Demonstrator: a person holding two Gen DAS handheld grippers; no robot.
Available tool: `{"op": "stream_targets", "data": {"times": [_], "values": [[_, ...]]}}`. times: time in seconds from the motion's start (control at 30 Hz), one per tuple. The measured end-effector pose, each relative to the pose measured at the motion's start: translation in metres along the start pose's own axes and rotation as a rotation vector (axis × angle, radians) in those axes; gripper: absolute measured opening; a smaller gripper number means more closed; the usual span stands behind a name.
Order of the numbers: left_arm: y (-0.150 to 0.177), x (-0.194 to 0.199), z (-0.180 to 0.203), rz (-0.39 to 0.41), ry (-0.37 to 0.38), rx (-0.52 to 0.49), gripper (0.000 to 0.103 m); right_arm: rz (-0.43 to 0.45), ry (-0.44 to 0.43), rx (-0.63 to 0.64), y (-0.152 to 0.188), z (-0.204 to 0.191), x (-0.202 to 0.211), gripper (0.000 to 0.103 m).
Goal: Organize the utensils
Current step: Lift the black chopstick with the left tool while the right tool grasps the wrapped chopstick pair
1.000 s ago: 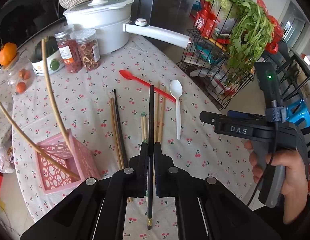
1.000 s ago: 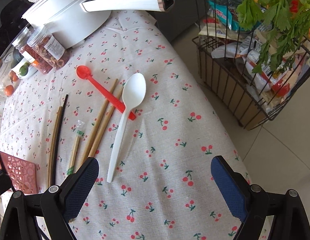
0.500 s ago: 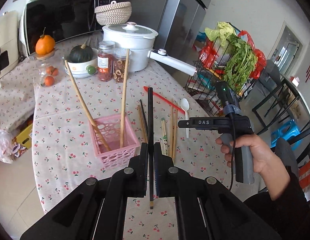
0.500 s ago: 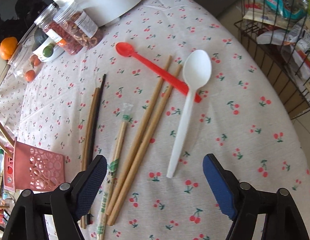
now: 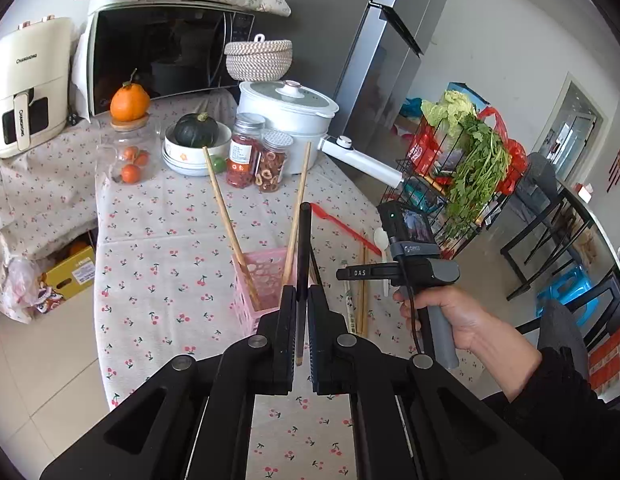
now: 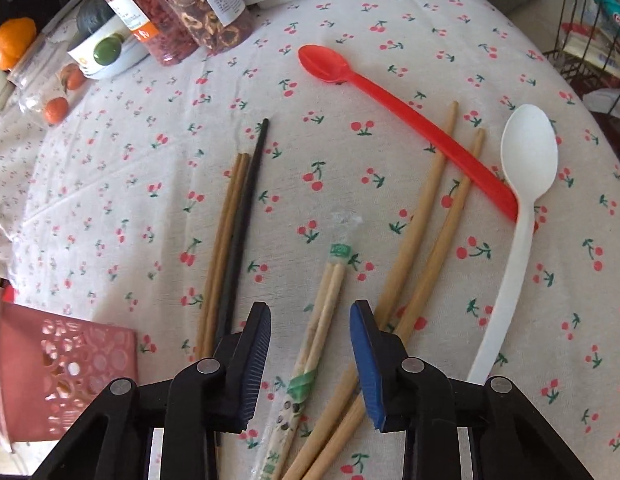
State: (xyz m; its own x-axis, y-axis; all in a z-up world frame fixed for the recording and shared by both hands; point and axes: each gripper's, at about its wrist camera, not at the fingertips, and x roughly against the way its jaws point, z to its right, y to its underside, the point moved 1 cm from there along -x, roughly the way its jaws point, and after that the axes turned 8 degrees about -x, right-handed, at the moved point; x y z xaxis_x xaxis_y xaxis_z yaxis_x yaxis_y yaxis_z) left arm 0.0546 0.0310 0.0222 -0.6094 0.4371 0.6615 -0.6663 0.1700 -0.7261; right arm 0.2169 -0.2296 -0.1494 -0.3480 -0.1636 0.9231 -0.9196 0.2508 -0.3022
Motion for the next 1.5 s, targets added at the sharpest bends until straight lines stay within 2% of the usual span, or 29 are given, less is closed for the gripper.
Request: {"op": "stream_targets", "data": {"times": [0.1,0.2,0.33,0.47,0.67,0.9,1.03,1.13,1.23,1.5], "values": [[0.0,0.001,-0.002,0.009,0.004,0.007,0.005,0.021,0.036,0.042,0.001,-0.006,-0.003,0.032],[-0.001,0.006,0.0,0.03,0.013,0.006,0.005,0.039,0.066,0.087,0.001,-0.012,-0.005,0.015],[-0.003,0.013,0.005,0.063,0.017,-0.008,0.005,0.028,0.001,0.048,0.004,-0.01,-0.002,0.005],[-0.004,0.02,0.009,0.093,0.017,-0.018,0.005,0.109,-0.042,0.048,0.008,-0.008,0.03,0.004],[-0.009,0.035,0.013,0.157,0.005,-0.009,0.005,0.266,-0.179,0.026,0.024,0.003,0.099,0.004],[-0.02,0.061,0.013,0.303,-0.032,0.025,0.005,0.45,-0.294,0.004,0.044,0.011,0.167,0.004],[-0.023,0.069,0.017,0.402,-0.11,-0.01,0.005,0.553,-0.34,0.014,0.051,0.008,0.197,0.004],[-0.026,0.066,0.019,0.437,-0.16,-0.042,0.005,0.615,-0.369,0.018,0.054,0.006,0.211,0.004],[-0.029,0.06,0.013,0.457,-0.174,-0.02,0.005,0.666,-0.385,0.023,0.053,0.0,0.218,0.004],[-0.042,0.031,0.0,0.473,-0.2,0.026,0.005,0.694,-0.42,0.03,0.048,-0.024,0.213,0.004]]}}
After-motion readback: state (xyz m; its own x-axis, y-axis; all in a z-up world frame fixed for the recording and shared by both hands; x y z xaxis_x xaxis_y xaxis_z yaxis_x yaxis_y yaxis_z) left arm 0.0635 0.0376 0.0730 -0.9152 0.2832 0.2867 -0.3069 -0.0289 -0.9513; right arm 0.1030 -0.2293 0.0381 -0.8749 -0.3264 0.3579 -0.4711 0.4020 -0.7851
